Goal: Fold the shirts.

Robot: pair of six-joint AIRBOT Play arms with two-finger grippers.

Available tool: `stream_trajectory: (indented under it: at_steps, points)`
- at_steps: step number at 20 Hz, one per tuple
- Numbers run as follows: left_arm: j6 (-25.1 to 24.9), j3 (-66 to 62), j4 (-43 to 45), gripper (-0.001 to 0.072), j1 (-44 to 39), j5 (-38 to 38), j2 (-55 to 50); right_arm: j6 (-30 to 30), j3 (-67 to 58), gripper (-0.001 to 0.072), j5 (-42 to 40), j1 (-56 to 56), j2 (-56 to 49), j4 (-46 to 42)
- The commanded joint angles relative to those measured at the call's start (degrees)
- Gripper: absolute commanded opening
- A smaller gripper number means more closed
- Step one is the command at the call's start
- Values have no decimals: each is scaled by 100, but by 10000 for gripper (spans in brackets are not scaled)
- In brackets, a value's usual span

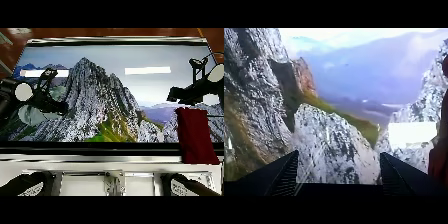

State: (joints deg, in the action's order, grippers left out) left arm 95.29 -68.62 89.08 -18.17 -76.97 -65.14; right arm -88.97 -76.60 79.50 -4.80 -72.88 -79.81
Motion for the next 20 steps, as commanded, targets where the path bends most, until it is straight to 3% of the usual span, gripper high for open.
stream_trajectory:
  at_steps: [1,7,11,20]
  points:
    - [0,2,0,525,4,2,2,0,-7,640,0,2,-4,0]
    - [0,2,0,525,4,116,-15,-2,-7,640,-31,2,-4,2]
    - [2,2,-17,525,4,501,-164,-2,-7,640,-507,2,-4,2]
    - [0,2,-125,526,-7,509,-245,219,-7,640,111,2,-4,-2]
